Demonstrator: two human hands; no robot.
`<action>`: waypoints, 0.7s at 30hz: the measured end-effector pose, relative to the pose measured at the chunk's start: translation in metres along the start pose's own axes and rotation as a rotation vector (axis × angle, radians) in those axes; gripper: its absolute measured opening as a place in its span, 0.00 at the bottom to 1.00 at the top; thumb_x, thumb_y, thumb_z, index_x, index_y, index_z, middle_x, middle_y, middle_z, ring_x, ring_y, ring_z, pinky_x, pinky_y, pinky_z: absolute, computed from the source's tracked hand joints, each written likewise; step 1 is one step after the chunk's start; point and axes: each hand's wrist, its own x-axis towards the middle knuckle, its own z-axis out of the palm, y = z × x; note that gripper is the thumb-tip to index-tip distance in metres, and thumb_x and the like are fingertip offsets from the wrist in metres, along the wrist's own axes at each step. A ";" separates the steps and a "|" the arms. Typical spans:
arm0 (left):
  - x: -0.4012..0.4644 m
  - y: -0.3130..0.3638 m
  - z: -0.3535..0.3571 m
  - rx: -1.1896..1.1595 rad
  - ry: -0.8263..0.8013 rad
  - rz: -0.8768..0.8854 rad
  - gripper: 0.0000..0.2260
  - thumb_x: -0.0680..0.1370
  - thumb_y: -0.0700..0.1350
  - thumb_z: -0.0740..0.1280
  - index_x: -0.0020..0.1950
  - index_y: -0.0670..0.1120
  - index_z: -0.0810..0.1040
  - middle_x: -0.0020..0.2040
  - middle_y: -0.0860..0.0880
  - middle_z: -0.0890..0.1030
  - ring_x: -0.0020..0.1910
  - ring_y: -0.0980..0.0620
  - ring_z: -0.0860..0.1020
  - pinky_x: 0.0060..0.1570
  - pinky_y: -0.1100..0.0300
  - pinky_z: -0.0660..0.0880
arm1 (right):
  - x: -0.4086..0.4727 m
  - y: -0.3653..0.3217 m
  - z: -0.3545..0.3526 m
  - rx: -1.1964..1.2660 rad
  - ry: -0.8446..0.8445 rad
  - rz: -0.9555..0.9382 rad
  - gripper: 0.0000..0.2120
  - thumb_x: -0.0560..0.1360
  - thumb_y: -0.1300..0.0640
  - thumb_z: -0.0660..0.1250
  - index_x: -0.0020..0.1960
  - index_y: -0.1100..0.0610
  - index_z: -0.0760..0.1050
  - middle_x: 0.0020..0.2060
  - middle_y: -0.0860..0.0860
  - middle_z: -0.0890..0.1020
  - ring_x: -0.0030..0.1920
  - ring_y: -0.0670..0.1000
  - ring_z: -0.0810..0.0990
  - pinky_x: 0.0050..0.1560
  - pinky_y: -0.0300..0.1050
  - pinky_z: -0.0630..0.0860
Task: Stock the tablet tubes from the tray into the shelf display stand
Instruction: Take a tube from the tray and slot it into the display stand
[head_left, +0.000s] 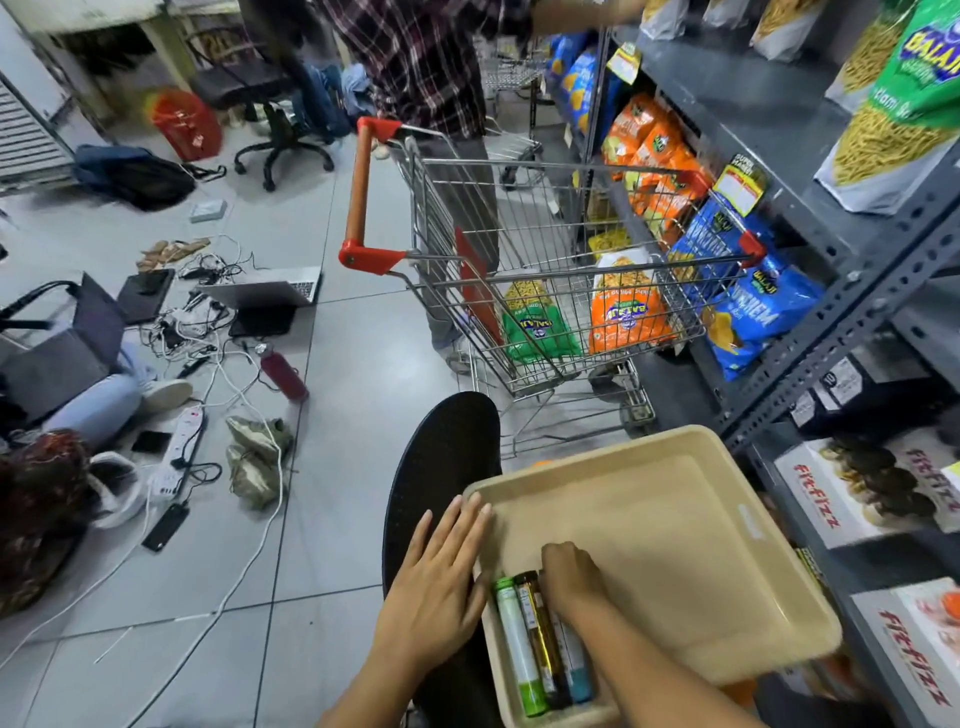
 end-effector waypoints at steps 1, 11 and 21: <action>0.001 0.000 0.000 -0.006 -0.006 -0.002 0.31 0.80 0.52 0.60 0.79 0.47 0.51 0.79 0.49 0.53 0.77 0.51 0.48 0.71 0.47 0.51 | 0.001 -0.002 -0.004 0.001 -0.007 0.019 0.11 0.75 0.64 0.59 0.55 0.62 0.76 0.56 0.60 0.79 0.57 0.60 0.78 0.50 0.49 0.76; 0.000 -0.002 0.003 -0.025 0.056 0.000 0.30 0.79 0.52 0.59 0.78 0.46 0.53 0.78 0.49 0.56 0.77 0.52 0.50 0.71 0.47 0.52 | -0.019 -0.026 -0.051 -0.095 0.012 -0.068 0.14 0.74 0.65 0.65 0.58 0.65 0.75 0.58 0.62 0.78 0.59 0.62 0.78 0.55 0.50 0.77; 0.028 0.011 -0.018 -0.011 0.160 0.010 0.29 0.76 0.52 0.55 0.77 0.45 0.58 0.77 0.47 0.59 0.76 0.50 0.53 0.72 0.47 0.50 | -0.146 -0.021 -0.192 -0.122 0.220 -0.291 0.16 0.71 0.68 0.67 0.57 0.56 0.77 0.59 0.60 0.78 0.60 0.61 0.77 0.53 0.48 0.74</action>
